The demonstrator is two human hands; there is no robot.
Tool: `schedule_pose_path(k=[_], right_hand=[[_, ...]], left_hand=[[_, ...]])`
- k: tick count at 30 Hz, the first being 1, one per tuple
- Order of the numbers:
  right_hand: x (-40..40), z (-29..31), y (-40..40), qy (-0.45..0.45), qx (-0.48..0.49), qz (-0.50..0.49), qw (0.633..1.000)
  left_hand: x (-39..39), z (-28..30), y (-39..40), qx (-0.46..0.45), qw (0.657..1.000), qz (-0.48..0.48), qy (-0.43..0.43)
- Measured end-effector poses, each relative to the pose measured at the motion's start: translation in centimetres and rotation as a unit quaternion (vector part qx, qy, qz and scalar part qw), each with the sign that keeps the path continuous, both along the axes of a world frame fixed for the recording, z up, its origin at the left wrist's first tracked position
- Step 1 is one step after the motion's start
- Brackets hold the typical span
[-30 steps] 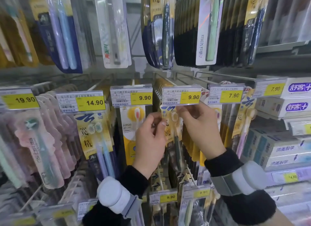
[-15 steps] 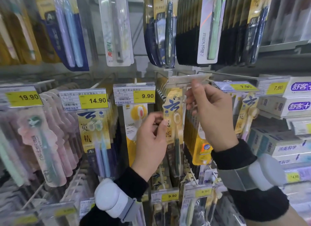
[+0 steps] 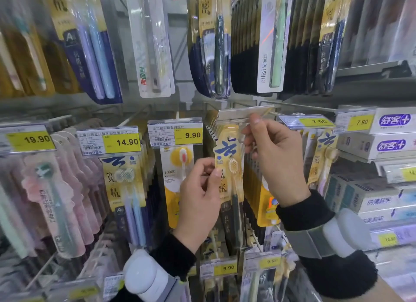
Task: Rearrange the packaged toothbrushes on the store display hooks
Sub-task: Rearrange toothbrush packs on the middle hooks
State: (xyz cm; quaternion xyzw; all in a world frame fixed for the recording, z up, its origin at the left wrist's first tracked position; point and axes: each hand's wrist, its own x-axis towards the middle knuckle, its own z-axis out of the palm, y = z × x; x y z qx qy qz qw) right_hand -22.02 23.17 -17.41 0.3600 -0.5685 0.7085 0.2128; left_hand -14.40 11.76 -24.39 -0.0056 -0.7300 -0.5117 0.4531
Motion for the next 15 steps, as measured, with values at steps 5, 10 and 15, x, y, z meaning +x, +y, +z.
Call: schedule_pose_path(k=[5, 10, 15], right_hand=[[-0.1, -0.1, 0.0, 0.001, -0.003, -0.001, 1.0], [-0.1, -0.2, -0.2, -0.005, -0.013, 0.001, 1.0], [0.0, -0.4, -0.2, -0.014, -0.01, 0.007, 1.0]], left_hand=[[0.2, 0.2, 0.5, -0.005, 1.0, -0.013, 0.006], [-0.1, 1.3, 0.8, 0.015, 1.0, -0.022, 0.005], [0.0, 0.9, 1.0, 0.005, 1.0, -0.014, 0.014]])
